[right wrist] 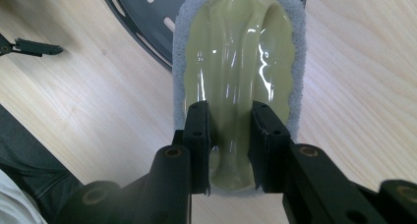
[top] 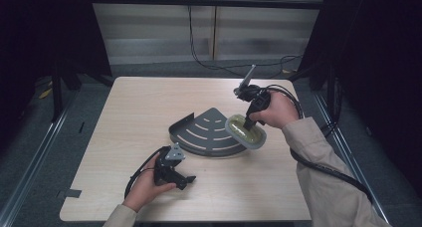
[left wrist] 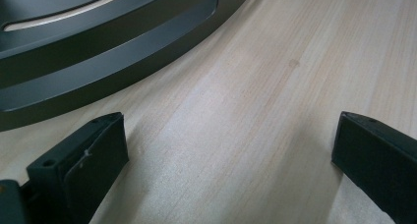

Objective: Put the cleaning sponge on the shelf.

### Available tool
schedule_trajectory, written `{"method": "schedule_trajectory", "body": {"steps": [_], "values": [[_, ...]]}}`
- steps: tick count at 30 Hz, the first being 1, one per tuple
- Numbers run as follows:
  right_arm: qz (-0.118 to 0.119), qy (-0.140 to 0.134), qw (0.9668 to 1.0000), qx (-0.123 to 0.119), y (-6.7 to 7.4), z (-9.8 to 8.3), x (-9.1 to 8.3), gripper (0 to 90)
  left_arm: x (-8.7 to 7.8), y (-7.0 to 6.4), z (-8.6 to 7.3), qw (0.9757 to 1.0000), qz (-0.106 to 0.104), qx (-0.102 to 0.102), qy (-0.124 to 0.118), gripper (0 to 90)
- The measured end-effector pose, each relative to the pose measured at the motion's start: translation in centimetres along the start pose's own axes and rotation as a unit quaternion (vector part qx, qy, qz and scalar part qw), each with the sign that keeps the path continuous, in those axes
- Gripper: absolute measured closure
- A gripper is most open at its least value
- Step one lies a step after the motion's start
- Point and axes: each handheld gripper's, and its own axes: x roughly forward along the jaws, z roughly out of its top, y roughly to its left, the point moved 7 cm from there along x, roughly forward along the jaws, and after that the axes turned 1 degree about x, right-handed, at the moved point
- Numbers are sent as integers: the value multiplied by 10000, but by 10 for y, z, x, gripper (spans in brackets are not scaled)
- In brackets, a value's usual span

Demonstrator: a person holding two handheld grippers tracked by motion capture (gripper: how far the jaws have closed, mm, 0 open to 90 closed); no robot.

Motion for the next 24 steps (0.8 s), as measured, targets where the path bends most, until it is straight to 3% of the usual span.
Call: {"method": "schedule_trajectory", "body": {"steps": [24], "values": [[75,-125,9997,202,-10,24,4,715,0,0,0,10000,-12,21,12,0]]}}
